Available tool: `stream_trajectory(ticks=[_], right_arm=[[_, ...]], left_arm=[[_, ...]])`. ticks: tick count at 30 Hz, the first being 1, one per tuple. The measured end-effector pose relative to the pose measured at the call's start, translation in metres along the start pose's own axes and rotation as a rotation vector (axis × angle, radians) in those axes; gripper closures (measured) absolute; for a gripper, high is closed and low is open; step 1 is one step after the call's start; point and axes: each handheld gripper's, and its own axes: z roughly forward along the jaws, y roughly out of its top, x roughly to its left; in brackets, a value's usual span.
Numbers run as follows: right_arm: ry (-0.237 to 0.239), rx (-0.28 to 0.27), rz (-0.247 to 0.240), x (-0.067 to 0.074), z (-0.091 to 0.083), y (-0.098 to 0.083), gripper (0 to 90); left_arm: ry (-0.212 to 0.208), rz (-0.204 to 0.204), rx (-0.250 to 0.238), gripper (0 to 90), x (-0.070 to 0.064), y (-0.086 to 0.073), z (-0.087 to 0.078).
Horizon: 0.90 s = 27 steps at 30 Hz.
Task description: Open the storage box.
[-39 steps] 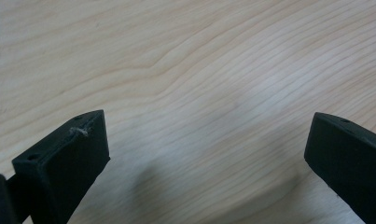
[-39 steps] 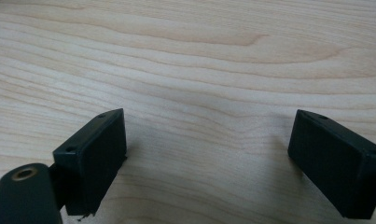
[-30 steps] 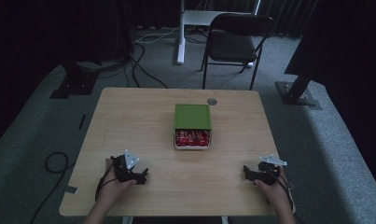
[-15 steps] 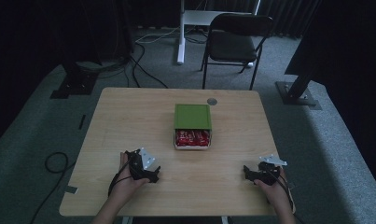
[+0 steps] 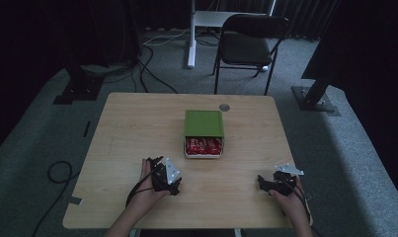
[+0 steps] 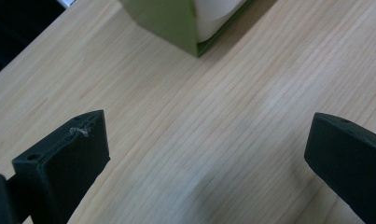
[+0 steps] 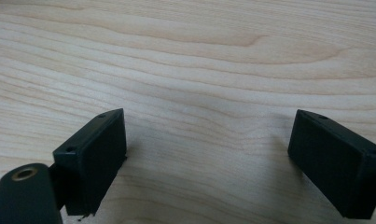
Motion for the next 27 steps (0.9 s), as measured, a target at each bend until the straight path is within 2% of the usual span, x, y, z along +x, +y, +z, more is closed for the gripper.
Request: stream_trajectory(ticks=[7, 16, 21, 24, 25, 27], right_arm=[[0.001, -0.001, 0.001, 0.0, 0.0, 0.0, 10.9], [0.002, -0.001, 0.001, -0.001, 0.001, 0.001, 10.9], [0.003, -0.002, 0.002, -0.001, 0.0, 0.001, 11.0], [0.005, -0.003, 0.003, -0.001, 0.0, 0.001, 10.9], [0.007, -0.003, 0.006, -0.002, 0.0, 0.001, 10.9], [0.008, -0.004, 0.007, -0.002, 0.0, 0.001, 11.0]], left_arm=[[-0.004, 0.048, -0.017, 0.5, -0.009, 0.012, 0.005], [0.007, 0.169, -0.046, 0.5, -0.022, 0.025, 0.01], [0.023, 0.206, -0.103, 0.5, -0.029, 0.036, 0.012], [0.029, 0.241, -0.109, 0.5, -0.033, 0.04, 0.014], [0.035, 0.269, -0.105, 0.5, -0.036, 0.042, 0.016], [0.032, 0.277, -0.104, 0.5, -0.038, 0.042, 0.017]])
